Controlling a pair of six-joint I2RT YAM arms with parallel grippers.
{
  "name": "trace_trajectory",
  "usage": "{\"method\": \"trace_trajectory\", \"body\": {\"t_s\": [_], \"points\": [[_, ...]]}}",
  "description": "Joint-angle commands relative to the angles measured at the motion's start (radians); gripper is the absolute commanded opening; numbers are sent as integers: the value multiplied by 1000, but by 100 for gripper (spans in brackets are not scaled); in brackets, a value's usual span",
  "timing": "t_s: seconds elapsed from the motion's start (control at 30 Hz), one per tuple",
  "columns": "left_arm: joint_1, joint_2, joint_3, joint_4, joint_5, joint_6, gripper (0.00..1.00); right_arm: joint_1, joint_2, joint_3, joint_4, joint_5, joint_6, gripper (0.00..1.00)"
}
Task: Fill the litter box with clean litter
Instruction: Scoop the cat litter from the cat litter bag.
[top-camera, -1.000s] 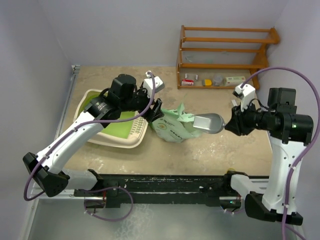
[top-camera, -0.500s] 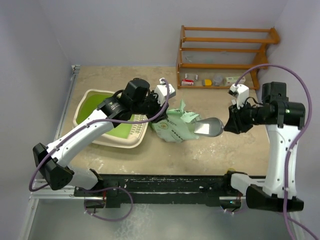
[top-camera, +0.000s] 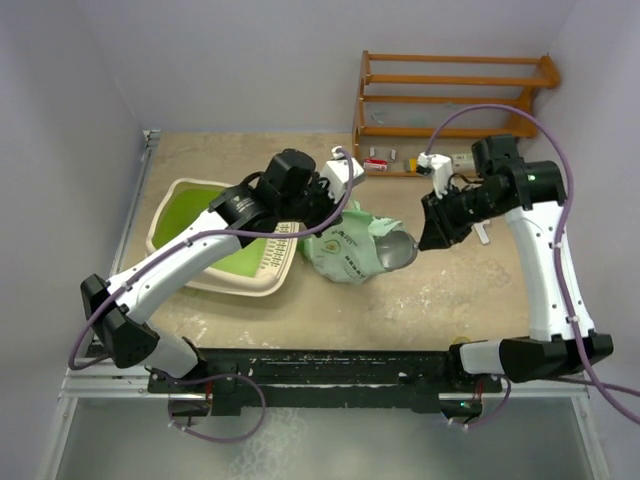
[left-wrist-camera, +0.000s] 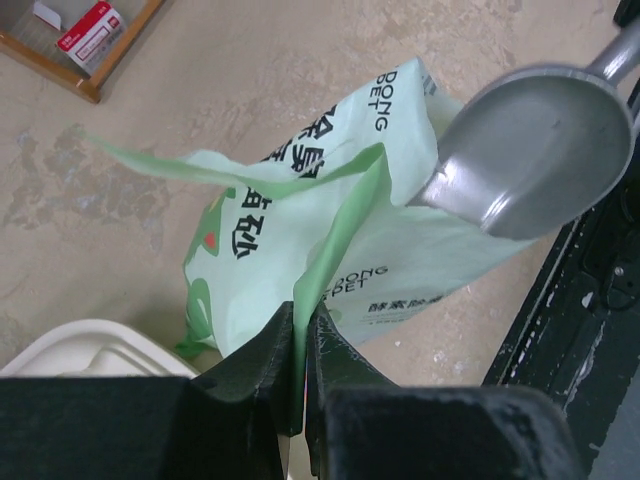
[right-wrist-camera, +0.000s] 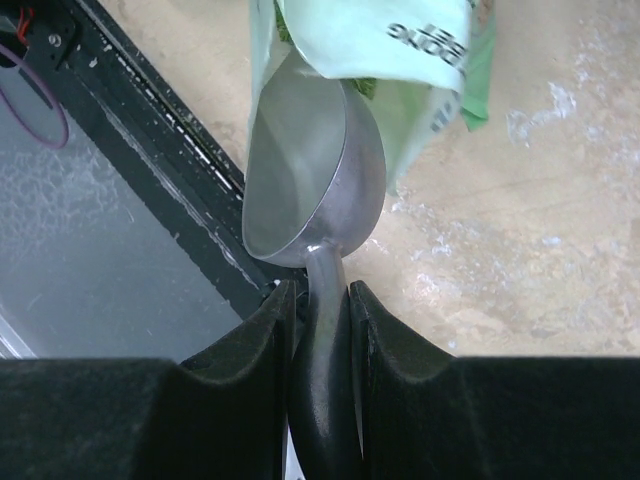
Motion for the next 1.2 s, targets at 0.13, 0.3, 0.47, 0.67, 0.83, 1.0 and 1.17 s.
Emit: {"method": "trace_trajectory", "body": {"t_s": [0.13,0.3,0.47,0.67,0.83,1.0,1.17], "points": [[-13,140,290,53,-140,33,3,65,172,82,164,110,134,0],[-9,297,606,-49,-261,43,3,65,295,291,124,197,150,0],[0,410,853,-156,-251,41,3,65,346,396,103,200,138,0],[2,370,716,-15,-191,-66,3,34,416,428,50,219,77,0],[2,363,697,-60,-126,-103,3,29,341,232,50,219,77,0],[6,237,504,-39,-104,-28,5,30,291,160,50,219,77,0],[11,119,347,16,-103,57,31,31,296,175,50,219,77,0]]}}
